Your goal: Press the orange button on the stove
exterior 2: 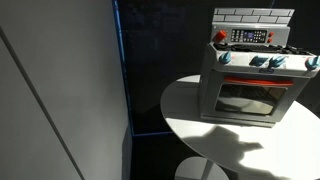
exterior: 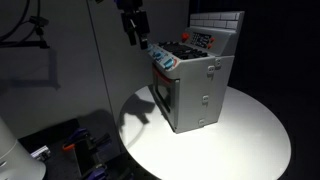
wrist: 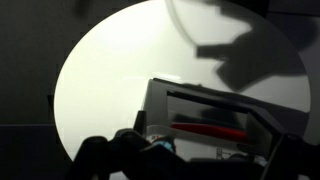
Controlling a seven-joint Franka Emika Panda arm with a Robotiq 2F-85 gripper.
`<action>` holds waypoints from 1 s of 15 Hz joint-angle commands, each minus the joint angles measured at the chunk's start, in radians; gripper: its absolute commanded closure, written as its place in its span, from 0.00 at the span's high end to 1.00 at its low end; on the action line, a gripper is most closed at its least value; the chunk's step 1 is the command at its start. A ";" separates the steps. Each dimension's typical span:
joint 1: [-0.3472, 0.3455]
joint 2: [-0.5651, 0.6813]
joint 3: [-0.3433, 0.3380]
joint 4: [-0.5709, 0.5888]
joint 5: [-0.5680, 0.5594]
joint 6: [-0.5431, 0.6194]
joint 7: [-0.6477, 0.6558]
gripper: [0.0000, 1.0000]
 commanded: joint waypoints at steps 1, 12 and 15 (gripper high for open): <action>-0.031 0.069 0.013 0.075 -0.050 0.032 0.083 1.00; -0.081 0.231 0.035 0.208 -0.230 0.158 0.372 1.00; -0.079 0.270 0.028 0.240 -0.250 0.185 0.412 1.00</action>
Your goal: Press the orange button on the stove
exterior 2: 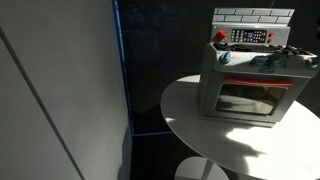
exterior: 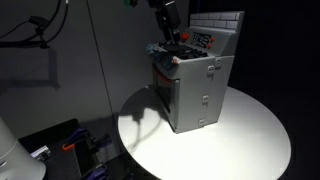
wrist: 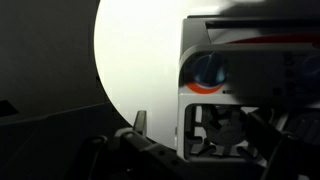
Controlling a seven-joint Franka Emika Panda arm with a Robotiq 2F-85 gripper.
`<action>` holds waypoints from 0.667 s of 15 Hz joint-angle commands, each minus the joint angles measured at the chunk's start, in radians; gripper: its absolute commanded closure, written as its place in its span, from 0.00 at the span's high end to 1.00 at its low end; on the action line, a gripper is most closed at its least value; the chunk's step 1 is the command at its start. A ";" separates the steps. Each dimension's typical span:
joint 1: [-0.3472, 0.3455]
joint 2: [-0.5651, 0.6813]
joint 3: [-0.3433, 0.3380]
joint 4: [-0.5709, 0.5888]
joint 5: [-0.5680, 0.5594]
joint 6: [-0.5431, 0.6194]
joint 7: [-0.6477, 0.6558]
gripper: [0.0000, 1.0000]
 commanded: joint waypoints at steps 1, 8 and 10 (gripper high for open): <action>-0.010 0.060 0.003 0.065 -0.032 0.020 0.059 1.00; 0.006 0.063 -0.009 0.057 -0.018 0.022 0.045 1.00; 0.006 0.063 -0.009 0.057 -0.018 0.022 0.045 1.00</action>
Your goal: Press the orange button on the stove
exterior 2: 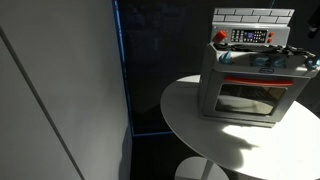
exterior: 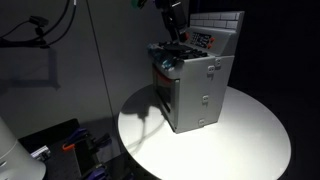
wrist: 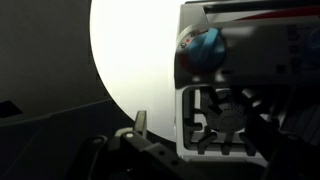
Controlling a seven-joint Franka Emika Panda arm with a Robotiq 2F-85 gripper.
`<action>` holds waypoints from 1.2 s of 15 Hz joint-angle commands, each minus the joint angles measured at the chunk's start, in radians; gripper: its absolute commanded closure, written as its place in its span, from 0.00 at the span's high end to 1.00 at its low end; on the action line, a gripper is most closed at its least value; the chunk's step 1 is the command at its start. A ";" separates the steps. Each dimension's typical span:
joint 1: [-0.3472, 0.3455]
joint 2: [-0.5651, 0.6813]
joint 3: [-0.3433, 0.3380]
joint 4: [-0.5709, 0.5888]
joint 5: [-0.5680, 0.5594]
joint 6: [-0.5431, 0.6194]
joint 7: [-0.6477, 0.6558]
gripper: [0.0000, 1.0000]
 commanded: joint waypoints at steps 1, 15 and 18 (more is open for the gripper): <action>0.007 0.000 -0.007 0.002 -0.001 -0.002 0.000 1.00; 0.000 0.054 -0.013 0.049 -0.005 0.089 0.055 1.00; -0.004 0.081 -0.013 0.073 -0.030 0.113 0.101 1.00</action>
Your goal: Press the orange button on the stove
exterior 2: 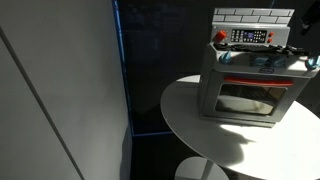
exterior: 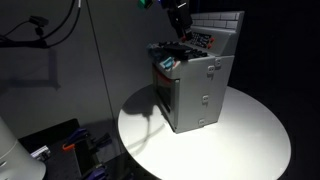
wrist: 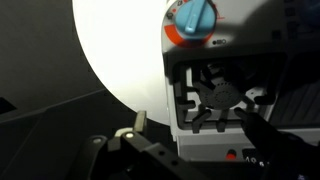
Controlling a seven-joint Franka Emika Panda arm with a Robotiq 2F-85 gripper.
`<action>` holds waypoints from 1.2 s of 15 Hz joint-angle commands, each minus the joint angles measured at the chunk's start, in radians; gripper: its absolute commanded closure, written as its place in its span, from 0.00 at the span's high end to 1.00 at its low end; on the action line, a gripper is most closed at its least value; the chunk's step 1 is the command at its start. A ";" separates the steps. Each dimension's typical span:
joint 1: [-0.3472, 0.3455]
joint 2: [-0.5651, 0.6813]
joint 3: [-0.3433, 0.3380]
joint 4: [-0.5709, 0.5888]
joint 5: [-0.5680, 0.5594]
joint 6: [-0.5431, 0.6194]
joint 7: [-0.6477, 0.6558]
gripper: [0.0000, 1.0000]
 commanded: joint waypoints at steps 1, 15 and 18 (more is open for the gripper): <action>-0.005 0.053 -0.003 0.065 -0.039 0.013 0.072 1.00; 0.043 0.242 -0.050 0.249 -0.244 0.047 0.330 1.00; 0.058 0.279 -0.068 0.279 -0.236 0.065 0.341 1.00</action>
